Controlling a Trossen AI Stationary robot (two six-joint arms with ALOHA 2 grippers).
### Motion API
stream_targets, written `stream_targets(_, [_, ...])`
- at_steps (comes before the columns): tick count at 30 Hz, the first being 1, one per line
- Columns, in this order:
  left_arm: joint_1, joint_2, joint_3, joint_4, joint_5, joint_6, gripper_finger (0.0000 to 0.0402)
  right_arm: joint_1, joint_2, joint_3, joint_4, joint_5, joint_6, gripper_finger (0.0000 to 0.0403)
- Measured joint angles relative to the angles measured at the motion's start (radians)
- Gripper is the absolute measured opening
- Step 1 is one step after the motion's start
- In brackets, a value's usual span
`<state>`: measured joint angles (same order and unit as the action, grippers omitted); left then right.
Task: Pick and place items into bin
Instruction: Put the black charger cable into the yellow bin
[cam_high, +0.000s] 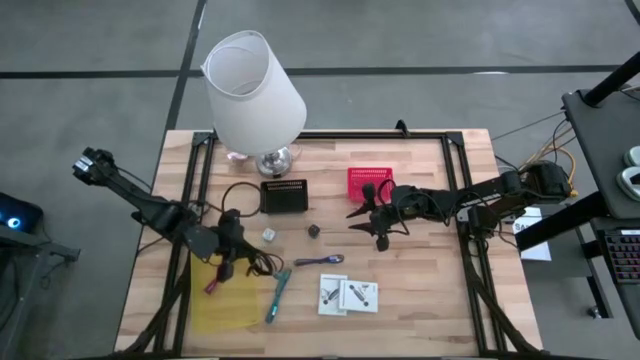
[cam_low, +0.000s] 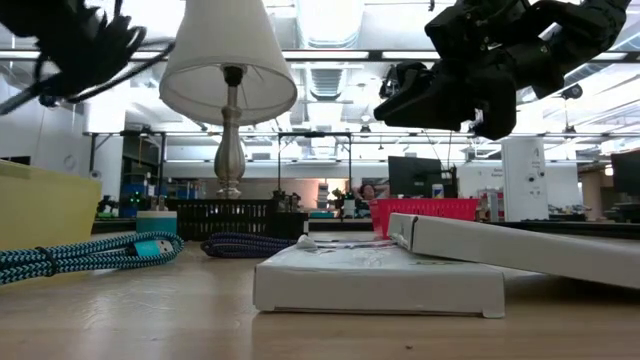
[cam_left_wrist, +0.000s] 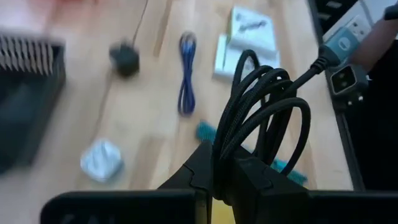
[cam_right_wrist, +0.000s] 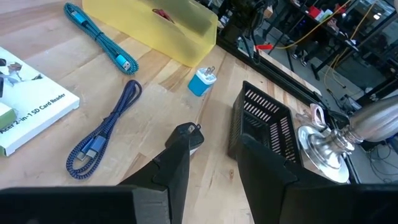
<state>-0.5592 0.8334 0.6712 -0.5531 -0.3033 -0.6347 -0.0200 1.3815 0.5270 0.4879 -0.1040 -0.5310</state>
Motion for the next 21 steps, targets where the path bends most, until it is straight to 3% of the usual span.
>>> stream_targets(5, [0.000,-0.014,-0.001,-0.106,0.077,-0.217,0.0012,0.000,0.000,0.000,0.001,0.000,-0.001,0.0116])
stream_targets(17, [0.000,-0.027,0.008,-0.254,0.330,-0.464,0.0012,0.000,0.000,0.000,0.002,0.000,-0.003,0.0113])
stream_targets(21, [0.000,-0.046,0.025,-0.357,0.358,-0.599,0.0012,0.000,0.000,0.000,0.004,0.000,-0.002,0.0108])
